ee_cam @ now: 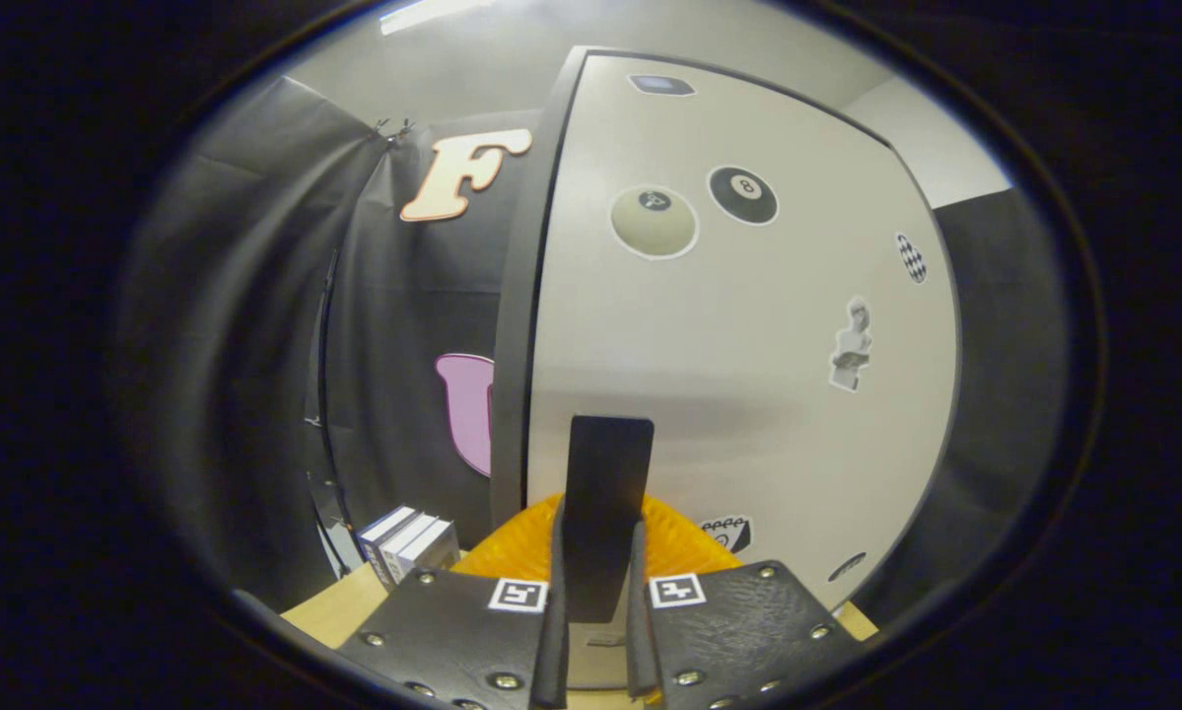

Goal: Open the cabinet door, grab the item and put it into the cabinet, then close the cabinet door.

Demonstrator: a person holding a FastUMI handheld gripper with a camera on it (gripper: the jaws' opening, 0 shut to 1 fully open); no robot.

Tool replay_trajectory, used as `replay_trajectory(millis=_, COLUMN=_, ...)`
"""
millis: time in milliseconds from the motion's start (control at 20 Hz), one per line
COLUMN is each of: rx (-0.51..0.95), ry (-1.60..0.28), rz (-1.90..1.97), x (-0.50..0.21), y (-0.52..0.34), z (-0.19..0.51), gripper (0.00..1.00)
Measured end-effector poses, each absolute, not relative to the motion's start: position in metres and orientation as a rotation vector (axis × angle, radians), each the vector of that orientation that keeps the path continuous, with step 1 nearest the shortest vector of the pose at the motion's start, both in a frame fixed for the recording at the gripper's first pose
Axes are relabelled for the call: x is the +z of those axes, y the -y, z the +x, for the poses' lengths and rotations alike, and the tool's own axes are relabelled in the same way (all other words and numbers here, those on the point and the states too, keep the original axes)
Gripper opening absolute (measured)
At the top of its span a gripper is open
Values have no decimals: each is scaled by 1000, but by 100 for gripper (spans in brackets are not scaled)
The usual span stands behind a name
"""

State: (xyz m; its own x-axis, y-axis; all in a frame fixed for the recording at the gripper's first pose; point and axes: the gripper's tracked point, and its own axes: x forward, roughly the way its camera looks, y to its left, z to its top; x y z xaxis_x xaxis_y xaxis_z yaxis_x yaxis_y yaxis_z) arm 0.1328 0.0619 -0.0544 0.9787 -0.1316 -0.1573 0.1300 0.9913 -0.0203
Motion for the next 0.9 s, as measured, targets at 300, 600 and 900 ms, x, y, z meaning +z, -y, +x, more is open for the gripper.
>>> replay_trajectory(millis=300, rx=-102, ry=-163, rz=3, x=-55, y=-61, z=129, gripper=9)
replay_trajectory(millis=600, rx=-61, ry=-171, rz=-7, x=-50, y=-62, z=105, gripper=9)
replay_trajectory(millis=900, rx=-22, ry=-184, rz=-11, x=-45, y=-54, z=76, gripper=9)
